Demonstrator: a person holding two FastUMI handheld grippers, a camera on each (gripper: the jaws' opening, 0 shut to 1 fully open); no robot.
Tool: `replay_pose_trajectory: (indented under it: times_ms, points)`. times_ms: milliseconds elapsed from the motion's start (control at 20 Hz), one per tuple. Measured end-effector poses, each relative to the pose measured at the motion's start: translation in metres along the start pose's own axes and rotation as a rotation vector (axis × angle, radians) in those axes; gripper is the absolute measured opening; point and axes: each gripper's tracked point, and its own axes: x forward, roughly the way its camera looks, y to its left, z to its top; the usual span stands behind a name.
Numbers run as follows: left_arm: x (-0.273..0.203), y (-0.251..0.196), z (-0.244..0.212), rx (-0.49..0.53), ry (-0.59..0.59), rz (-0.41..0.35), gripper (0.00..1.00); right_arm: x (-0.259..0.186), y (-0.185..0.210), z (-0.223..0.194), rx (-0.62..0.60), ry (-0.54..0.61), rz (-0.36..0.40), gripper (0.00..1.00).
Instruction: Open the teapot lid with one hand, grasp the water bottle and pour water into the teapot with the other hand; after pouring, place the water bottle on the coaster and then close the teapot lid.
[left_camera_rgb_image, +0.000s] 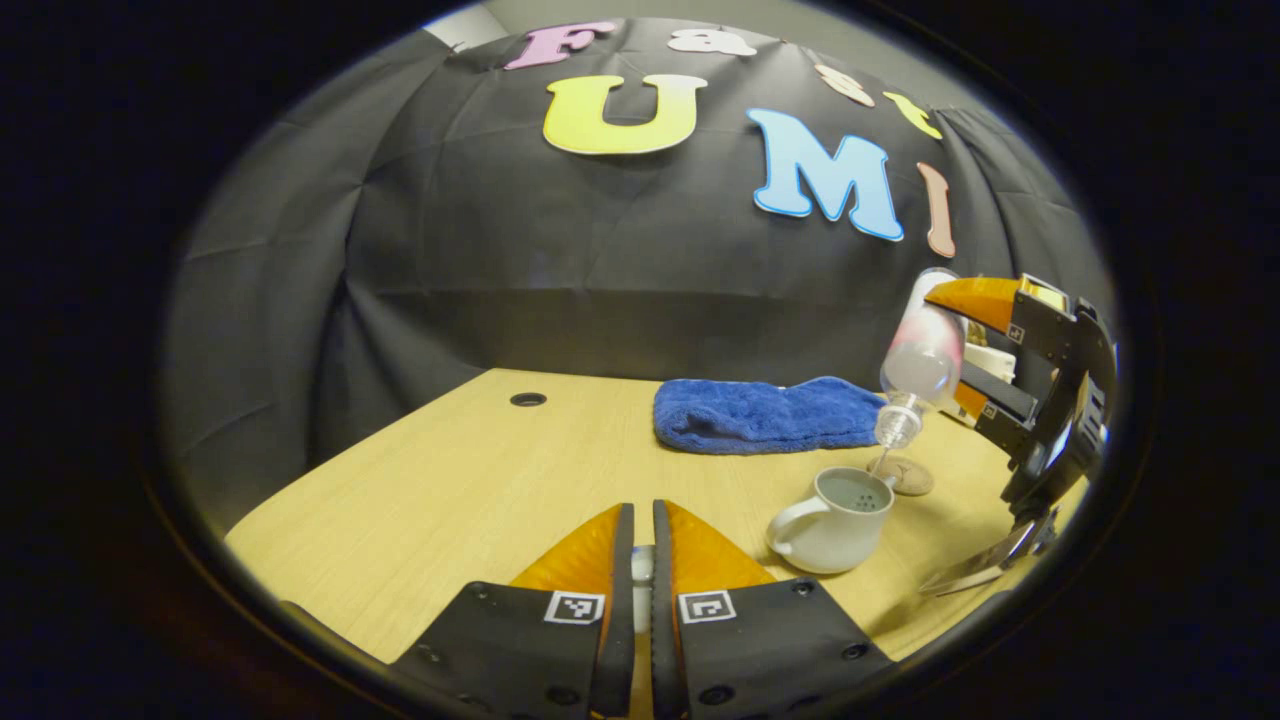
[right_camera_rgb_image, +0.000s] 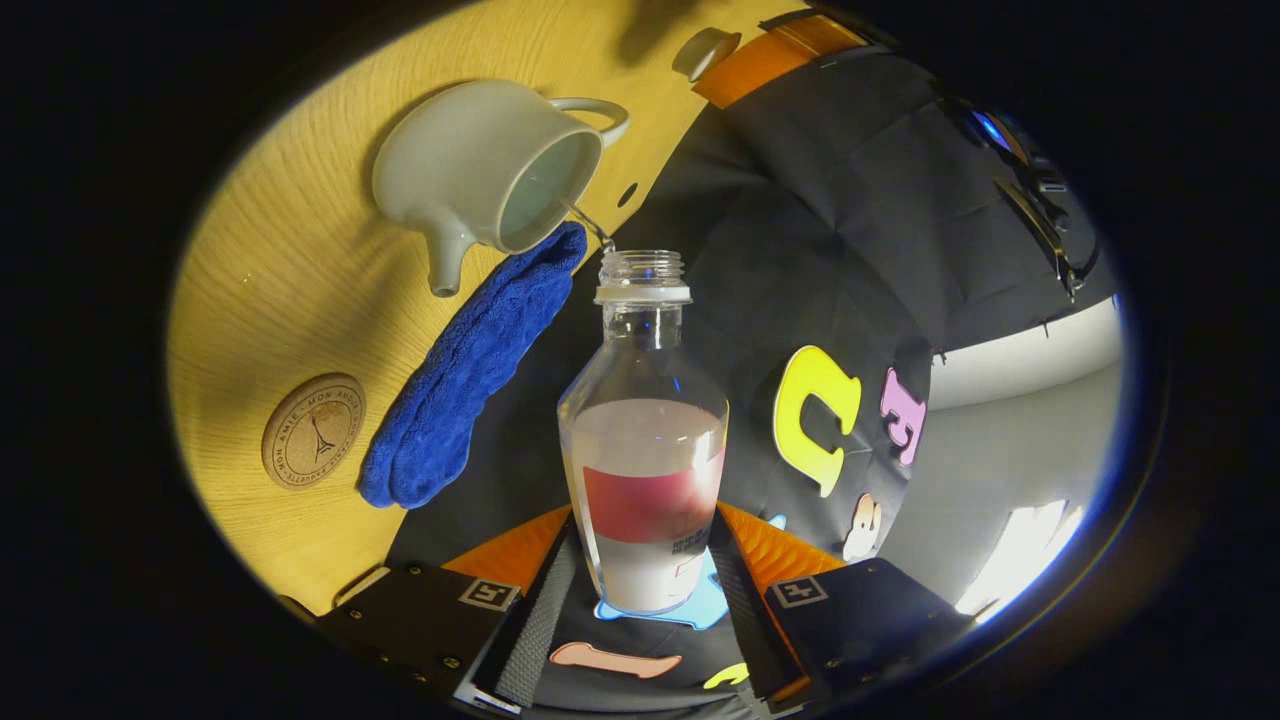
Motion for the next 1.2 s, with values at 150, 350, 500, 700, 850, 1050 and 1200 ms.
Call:
replay_pose_trajectory:
  times_ms: [150,350,500,700,850,1050,1200]
  points:
    - [0.0,0.0,0.001,-0.001,-0.002,0.0,0.13,0.002,-0.004,0.0,-0.027,-0.015,-0.003,0.79]
    - [0.0,0.0,0.0,0.002,-0.003,-0.002,0.13,0.004,-0.012,0.002,-0.086,-0.034,-0.036,0.76]
    - [0.0,0.0,0.001,0.004,-0.005,-0.003,0.14,0.001,-0.011,0.006,-0.105,-0.052,-0.034,0.76]
    - [0.0,0.0,0.002,0.005,-0.007,-0.003,0.14,-0.003,-0.008,0.01,-0.127,-0.066,-0.041,0.76]
    - [0.0,0.0,0.001,0.005,-0.008,-0.004,0.14,-0.002,-0.009,0.012,-0.145,-0.08,-0.048,0.76]
    - [0.0,0.0,0.0,0.003,-0.01,-0.004,0.14,-0.004,-0.007,0.013,-0.129,-0.084,-0.038,0.76]
    - [-0.001,0.0,0.002,0.001,-0.011,-0.004,0.14,-0.002,0.002,0.008,-0.043,-0.071,0.02,0.76]
